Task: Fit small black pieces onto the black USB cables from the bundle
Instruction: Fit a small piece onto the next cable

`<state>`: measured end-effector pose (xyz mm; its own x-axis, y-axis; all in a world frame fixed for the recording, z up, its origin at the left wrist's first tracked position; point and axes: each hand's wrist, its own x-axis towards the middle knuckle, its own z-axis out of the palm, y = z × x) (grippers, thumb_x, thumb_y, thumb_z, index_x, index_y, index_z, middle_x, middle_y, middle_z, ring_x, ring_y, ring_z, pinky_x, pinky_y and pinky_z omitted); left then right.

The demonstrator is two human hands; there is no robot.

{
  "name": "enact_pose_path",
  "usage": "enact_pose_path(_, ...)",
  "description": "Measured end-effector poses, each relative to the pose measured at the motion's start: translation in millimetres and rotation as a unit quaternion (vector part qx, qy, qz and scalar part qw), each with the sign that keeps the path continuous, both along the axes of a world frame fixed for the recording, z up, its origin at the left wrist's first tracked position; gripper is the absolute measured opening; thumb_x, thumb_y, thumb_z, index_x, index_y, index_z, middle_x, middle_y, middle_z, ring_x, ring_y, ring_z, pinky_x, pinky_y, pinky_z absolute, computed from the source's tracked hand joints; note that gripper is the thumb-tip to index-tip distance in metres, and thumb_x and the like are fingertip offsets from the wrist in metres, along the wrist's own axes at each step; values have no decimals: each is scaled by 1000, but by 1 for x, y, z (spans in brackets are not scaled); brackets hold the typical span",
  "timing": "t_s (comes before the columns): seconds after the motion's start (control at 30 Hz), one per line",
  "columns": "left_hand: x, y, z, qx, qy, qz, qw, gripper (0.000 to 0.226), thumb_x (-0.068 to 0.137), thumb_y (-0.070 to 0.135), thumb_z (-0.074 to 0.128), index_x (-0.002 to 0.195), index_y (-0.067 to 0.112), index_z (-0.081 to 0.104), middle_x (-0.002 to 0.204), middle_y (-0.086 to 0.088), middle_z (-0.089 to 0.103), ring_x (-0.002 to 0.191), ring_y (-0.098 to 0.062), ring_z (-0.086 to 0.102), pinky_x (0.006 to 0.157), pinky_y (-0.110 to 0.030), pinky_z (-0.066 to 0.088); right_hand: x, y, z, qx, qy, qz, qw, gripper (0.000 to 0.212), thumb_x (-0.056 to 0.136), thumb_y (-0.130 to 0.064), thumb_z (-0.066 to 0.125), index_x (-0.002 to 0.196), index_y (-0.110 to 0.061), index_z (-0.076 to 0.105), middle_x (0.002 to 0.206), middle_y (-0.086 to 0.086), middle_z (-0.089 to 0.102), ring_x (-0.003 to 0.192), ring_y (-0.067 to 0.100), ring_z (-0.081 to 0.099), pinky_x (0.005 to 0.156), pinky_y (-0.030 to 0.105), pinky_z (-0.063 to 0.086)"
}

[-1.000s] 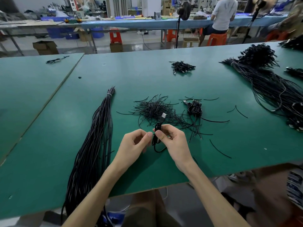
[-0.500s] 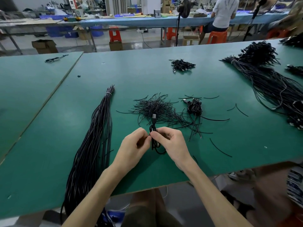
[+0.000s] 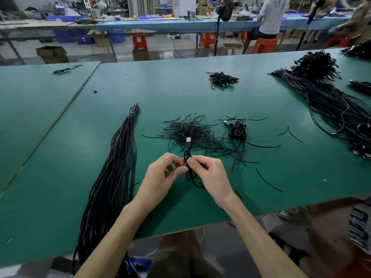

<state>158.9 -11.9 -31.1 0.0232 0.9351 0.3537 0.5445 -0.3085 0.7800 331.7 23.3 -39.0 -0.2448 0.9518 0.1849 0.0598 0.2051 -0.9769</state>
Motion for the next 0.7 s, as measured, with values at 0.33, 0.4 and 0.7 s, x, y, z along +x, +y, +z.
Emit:
enact_pose_path(0.33, 3, 0, 1, -66, -114, -19, 991, 31, 83, 44, 73, 85, 14, 66, 57, 3, 62, 51, -6, 53, 55, -16, 40, 2, 1, 1, 0, 27, 22, 999, 13, 95, -16, 72, 103, -10, 80, 94, 0, 77, 91, 10, 71, 83, 23, 54)
enact_pose_path(0.4, 3, 0, -1, -72, -95, -6, 993, 35, 82, 49, 73, 83, 15, 64, 56, 2, 62, 49, -5, 50, 53, -16, 38, 3, 1, 1, 7, 12, 22, 1000, 9, 94, -14, 74, 98, -11, 81, 86, 0, 73, 84, 11, 67, 80, 25, 54)
enact_pose_path(0.7, 4, 4, -4, -70, -73, 31, 994, 22, 94, 41, 70, 91, 20, 69, 60, 9, 65, 52, -5, 55, 55, -16, 39, 5, 1, 1, 0, -27, 45, 999, 28, 104, -4, 55, 114, -16, 78, 77, -9, 67, 65, 10, 53, 71, 23, 49)
